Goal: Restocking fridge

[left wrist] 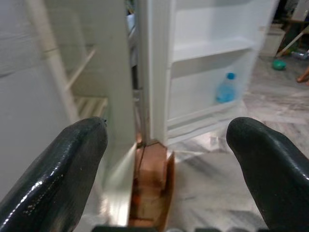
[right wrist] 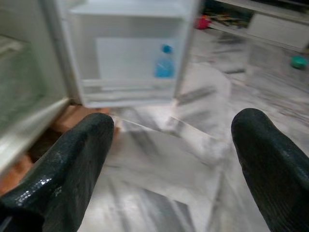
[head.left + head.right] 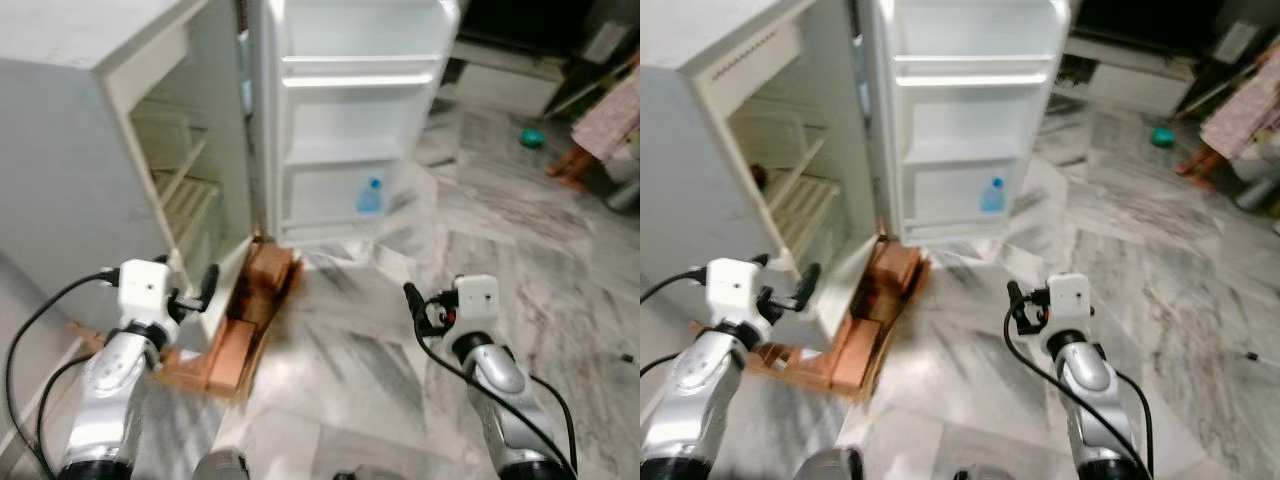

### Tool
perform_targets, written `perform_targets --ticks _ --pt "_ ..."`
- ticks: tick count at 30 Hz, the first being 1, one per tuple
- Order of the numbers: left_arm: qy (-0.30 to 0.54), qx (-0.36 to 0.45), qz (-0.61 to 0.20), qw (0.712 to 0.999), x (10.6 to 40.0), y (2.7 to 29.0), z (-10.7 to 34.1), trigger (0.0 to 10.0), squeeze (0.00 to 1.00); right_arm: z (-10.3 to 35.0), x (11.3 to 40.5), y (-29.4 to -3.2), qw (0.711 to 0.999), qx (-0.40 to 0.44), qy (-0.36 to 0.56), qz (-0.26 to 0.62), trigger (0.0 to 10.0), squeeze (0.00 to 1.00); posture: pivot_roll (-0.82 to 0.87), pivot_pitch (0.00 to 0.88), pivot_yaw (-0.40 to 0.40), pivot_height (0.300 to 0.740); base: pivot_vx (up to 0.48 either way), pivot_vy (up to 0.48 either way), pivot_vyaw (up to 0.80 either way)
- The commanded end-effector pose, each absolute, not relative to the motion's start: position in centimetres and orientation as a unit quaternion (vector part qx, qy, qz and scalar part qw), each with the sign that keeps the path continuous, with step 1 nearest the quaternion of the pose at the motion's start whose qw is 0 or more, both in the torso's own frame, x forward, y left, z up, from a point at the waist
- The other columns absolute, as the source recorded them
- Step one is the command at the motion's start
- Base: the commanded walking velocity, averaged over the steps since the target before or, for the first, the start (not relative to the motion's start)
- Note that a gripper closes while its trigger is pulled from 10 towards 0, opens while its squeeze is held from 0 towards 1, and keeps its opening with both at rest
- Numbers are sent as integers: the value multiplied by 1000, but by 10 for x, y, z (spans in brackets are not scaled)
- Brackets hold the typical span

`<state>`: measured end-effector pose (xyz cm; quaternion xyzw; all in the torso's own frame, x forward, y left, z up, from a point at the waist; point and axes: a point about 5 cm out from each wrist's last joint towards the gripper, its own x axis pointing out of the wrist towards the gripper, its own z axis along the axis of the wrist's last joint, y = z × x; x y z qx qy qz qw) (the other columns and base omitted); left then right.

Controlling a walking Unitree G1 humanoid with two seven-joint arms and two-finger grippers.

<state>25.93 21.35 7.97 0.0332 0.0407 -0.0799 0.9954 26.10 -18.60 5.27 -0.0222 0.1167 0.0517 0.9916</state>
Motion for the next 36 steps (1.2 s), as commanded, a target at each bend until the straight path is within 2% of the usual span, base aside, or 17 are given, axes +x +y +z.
perform_targets --ticks 1,9,14,21,28,36 --pt "41 28 -90 995 258 203 80 10000 0 51 258 -195 991 -29 122 36 10000 0 17 68 -82 740 390 -277 -550" --pt "38 37 -100 994 262 188 82 10000 0 51 257 -192 992 -30 120 35 10000 0 20 63 -92 740 391 -273 -305" --pt "44 38 -99 993 261 185 79 10000 0 53 259 -188 992 -36 113 44 10000 0 18 50 -89 740 428 -100 -768" --pt "53 55 -78 994 259 195 77 10000 0 62 270 -184 994 -22 98 32 10000 0 20 40 -71 740 480 0 -800" --pt "44 72 -63 994 258 204 88 10000 0 80 278 -178 997 -11 66 33 10000 0 15 70 -61 740 480 0 -800" --pt "52 54 -85 994 255 185 78 10000 0 80 276 -175 998 -5 61 34 10000 0 9 66 -59 740 480 0 -800"
